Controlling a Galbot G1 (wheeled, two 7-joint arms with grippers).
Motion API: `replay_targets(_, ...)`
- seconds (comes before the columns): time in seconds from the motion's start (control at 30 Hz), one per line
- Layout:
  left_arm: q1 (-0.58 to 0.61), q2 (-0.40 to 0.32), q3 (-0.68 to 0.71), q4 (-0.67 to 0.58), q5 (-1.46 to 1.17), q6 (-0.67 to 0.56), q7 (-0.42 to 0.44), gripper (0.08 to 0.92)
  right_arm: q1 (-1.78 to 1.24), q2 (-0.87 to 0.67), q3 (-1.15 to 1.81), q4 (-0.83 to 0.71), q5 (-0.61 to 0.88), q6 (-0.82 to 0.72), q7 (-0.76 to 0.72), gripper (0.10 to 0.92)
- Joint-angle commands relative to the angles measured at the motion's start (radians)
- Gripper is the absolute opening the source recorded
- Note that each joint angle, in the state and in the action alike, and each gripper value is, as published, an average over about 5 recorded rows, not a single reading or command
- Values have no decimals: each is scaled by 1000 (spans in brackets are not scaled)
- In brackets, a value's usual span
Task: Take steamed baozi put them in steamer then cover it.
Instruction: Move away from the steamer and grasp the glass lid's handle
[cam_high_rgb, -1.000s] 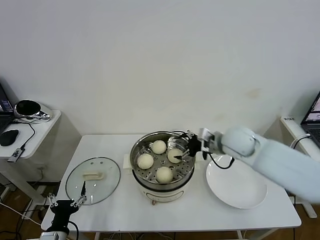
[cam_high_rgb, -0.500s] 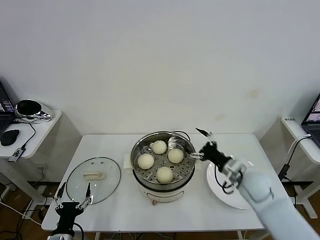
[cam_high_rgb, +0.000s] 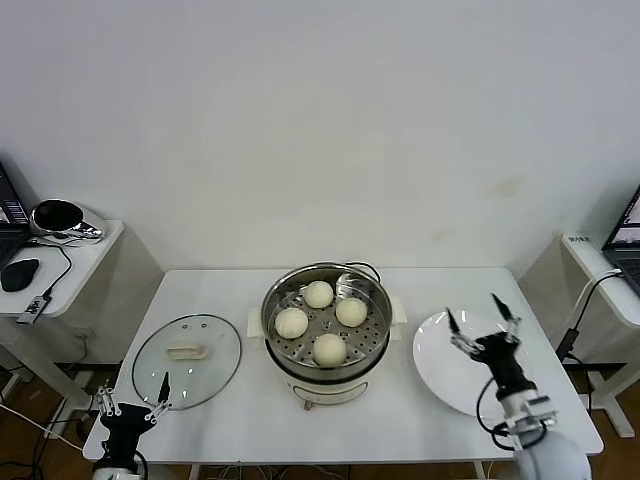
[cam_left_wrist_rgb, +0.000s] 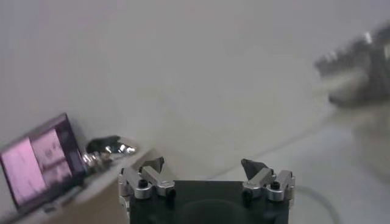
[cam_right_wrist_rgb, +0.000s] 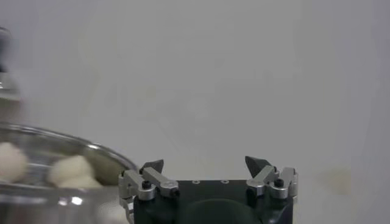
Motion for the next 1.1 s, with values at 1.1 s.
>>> replay_targets(1.1, -578, 197, 269, 591, 661, 49, -11, 823, -188, 240, 263, -5, -82, 55, 68, 823)
